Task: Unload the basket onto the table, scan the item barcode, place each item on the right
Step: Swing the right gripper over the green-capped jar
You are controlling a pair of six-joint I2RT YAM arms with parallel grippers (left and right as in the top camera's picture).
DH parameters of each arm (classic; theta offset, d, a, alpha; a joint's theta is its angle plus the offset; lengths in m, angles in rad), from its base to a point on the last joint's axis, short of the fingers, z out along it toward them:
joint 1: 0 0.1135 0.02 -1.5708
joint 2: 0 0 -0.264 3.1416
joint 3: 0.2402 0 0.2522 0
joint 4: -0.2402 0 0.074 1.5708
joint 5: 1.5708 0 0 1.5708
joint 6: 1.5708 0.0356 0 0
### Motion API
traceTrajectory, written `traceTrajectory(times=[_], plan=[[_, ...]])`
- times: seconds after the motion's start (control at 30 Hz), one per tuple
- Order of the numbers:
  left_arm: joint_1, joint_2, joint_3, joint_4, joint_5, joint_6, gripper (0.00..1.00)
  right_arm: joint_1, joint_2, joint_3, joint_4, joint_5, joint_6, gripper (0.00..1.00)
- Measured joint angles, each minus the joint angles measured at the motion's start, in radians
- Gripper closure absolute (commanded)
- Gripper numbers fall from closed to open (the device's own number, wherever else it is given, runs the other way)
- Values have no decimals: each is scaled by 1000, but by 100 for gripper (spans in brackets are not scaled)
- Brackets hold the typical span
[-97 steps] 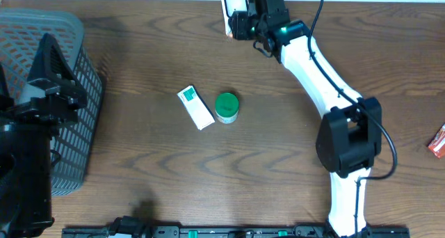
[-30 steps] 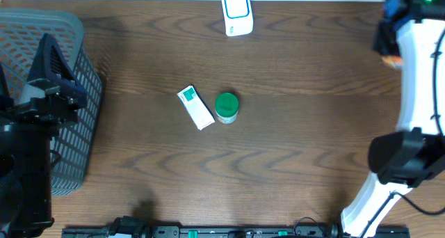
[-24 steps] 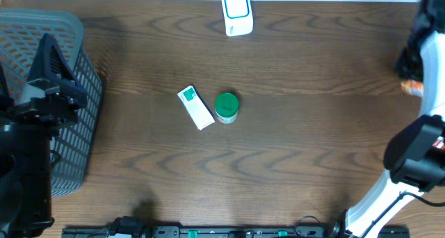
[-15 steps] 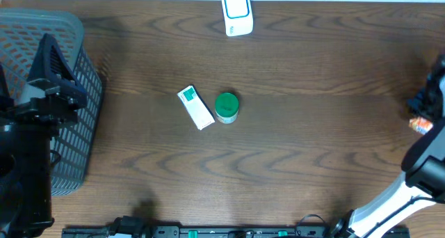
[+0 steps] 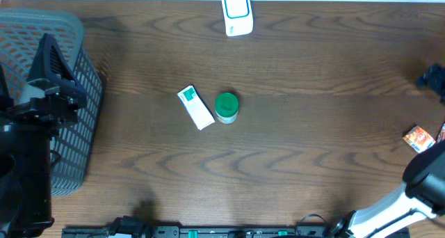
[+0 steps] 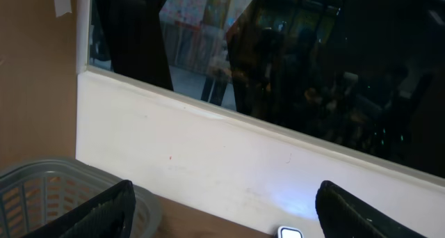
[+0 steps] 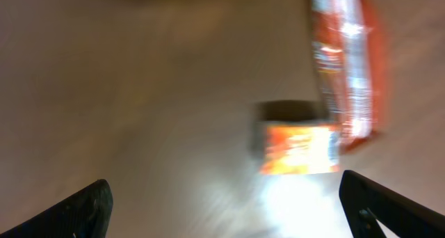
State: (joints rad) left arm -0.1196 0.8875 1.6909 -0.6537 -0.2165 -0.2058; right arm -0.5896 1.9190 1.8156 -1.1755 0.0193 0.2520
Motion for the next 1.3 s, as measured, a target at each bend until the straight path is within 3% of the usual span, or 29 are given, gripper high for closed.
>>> traceTrajectory(times=[0.2,0.43,0.57,0.83,0.97,1.3], plan=[[0,0,0,0,0,0,17,157,-163,35,-93,-333,29,1],[0,0,0,0,0,0,17,460,-149,26,-185,-499,172,1],[0,0,0,0,0,0,17,681,-146,20,-188,-480,370,1],[0,0,0,0,0,0,17,1024,-142,19,-31,-314,770,1],[0,0,0,0,0,0,17,1103,-102,19,-28,-209,945,1],[0,0,0,0,0,0,17,1164,86,19,81,-178,1104,1]])
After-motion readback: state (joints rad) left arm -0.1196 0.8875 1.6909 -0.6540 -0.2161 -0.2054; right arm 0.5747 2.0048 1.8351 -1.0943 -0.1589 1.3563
